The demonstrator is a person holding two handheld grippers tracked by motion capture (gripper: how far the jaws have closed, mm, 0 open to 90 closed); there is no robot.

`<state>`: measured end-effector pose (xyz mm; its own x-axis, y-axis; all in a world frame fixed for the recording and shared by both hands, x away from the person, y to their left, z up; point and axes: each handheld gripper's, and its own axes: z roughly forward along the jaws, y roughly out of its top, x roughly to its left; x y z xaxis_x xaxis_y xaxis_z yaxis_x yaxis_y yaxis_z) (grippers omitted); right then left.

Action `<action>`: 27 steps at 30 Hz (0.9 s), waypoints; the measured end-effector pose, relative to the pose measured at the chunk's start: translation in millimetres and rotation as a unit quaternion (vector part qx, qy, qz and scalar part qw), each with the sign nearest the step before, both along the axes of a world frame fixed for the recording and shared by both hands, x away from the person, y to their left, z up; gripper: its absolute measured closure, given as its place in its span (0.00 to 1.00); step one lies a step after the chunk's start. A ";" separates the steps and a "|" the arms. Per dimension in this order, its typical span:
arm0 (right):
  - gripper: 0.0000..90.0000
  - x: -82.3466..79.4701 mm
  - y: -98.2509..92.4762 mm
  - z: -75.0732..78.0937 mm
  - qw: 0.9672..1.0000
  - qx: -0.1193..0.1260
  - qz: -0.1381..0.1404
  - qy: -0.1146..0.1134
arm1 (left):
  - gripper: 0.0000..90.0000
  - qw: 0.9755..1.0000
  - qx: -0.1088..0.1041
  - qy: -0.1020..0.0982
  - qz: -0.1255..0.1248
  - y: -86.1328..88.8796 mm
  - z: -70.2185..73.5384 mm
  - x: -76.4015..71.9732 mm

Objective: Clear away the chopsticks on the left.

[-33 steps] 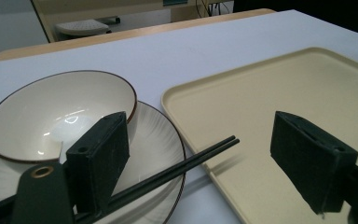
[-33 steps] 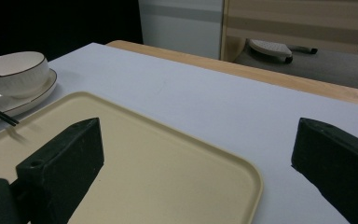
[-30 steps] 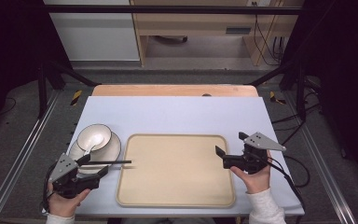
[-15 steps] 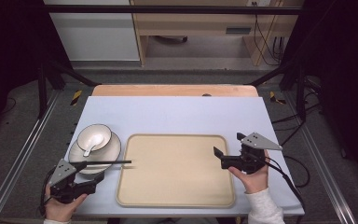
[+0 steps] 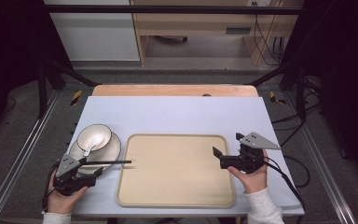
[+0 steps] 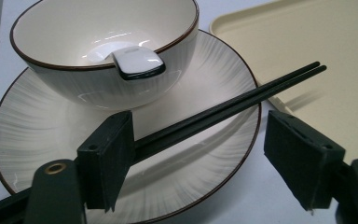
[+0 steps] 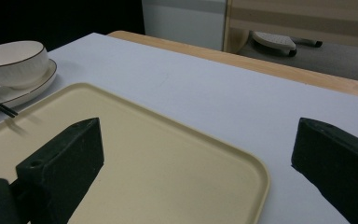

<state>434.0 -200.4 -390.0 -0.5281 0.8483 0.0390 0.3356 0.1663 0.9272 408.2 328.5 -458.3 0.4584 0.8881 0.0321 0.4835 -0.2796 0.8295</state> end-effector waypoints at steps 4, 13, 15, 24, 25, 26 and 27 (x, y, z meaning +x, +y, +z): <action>0.03 0.3 0.4 -0.6 1.000 -0.002 0.001 0.001 | 0.31 1.000 0.006 0.004 0.000 1.6 -1.7 3.7; 0.03 0.2 0.6 -0.6 1.000 -0.001 0.000 0.003 | 0.40 1.000 0.016 0.016 0.004 0.9 -3.4 6.3; 0.03 0.3 0.8 -0.9 1.000 -0.001 0.001 0.002 | 0.44 1.000 0.018 0.016 0.005 1.3 -3.5 6.7; 0.03 0.3 0.6 -0.5 1.000 0.000 0.000 0.003 | 0.57 0.999 0.023 0.028 0.007 -0.1 -3.3 7.8; 0.03 0.4 0.4 -0.5 1.000 0.001 0.000 0.002 | 0.58 0.999 0.022 0.032 0.006 -0.6 -3.1 7.8; 0.03 0.2 0.5 -0.3 1.000 0.002 0.000 0.003 | 0.59 0.999 0.024 0.032 0.005 -0.8 -2.8 8.1; 0.03 0.3 0.4 -0.3 1.000 0.002 0.000 0.002 | 0.64 0.999 0.024 0.033 0.005 -1.2 -2.8 8.3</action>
